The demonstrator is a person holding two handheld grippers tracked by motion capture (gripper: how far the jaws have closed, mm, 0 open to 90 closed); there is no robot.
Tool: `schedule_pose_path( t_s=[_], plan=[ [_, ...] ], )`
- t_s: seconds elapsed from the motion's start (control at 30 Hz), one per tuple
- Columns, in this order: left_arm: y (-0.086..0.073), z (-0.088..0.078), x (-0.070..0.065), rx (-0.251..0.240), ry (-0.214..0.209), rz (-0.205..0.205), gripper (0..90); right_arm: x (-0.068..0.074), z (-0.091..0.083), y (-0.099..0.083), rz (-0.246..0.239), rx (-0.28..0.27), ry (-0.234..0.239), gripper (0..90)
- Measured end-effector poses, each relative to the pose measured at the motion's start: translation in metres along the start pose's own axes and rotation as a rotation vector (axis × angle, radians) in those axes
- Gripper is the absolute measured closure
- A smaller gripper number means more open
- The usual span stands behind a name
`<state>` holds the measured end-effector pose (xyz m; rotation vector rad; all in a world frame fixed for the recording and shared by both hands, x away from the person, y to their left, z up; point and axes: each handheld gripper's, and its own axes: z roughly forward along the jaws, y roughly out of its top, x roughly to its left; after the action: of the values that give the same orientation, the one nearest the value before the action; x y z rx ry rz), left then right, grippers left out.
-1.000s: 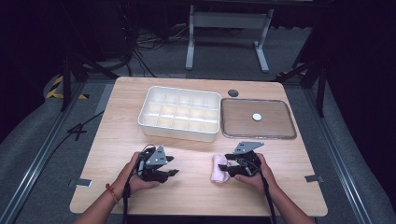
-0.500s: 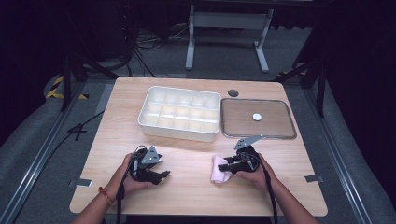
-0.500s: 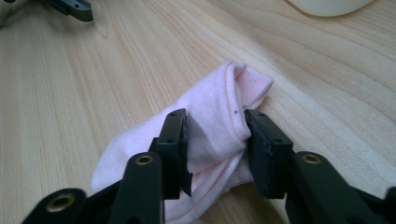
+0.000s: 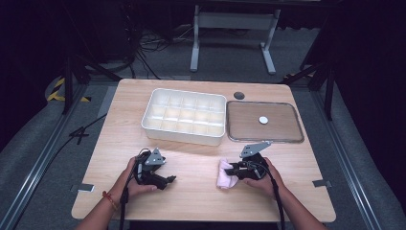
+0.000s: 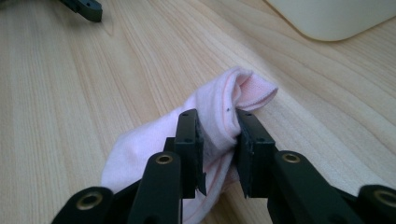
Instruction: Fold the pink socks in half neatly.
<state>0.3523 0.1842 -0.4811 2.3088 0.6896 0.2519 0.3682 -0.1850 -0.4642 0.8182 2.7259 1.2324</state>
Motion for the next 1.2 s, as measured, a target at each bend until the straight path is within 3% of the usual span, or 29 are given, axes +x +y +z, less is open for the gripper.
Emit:
schedule_pose_path(
  t_s=[0.47, 1.2],
  plan=[
    [-0.002, 0.001, 0.0, -0.02, -0.002, 0.002, 16.3, 0.005, -0.015, 0.002, -0.062, -0.063, -0.068, 73.0],
    [-0.002, 0.0, 0.001, -0.016, -0.006, 0.012, 15.4, -0.002, -0.041, 0.008, -0.087, -0.15, -0.172, 72.9]
  ],
)
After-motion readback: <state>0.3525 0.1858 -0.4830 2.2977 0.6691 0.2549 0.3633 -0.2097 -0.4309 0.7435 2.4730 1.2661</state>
